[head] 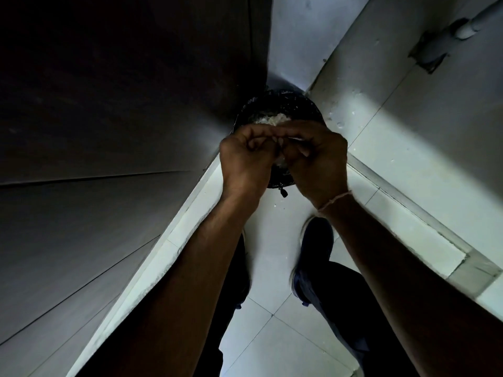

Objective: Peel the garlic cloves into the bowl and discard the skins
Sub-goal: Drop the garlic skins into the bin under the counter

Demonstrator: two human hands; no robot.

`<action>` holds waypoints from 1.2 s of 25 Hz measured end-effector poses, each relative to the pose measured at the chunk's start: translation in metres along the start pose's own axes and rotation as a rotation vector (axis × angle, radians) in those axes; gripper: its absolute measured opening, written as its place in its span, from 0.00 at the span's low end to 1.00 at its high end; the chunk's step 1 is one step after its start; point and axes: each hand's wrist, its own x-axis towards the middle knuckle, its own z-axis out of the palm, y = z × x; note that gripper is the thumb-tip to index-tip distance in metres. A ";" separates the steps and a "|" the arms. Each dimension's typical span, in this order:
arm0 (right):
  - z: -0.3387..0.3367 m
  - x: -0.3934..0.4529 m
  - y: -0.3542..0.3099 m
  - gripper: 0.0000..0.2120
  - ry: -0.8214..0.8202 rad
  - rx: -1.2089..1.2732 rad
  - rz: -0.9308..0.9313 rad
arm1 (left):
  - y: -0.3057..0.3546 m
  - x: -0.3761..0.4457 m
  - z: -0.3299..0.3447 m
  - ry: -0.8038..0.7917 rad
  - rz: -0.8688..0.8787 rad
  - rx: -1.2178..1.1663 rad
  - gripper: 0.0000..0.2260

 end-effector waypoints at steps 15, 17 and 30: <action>-0.002 0.002 -0.014 0.06 0.078 -0.013 0.102 | 0.001 -0.007 -0.003 -0.031 0.173 0.094 0.08; 0.000 0.007 -0.032 0.05 0.115 0.126 0.064 | 0.006 -0.011 -0.002 -0.019 0.114 0.115 0.08; -0.083 -0.068 -0.227 0.08 0.192 -0.091 0.113 | 0.173 -0.189 -0.037 0.008 0.109 -0.038 0.10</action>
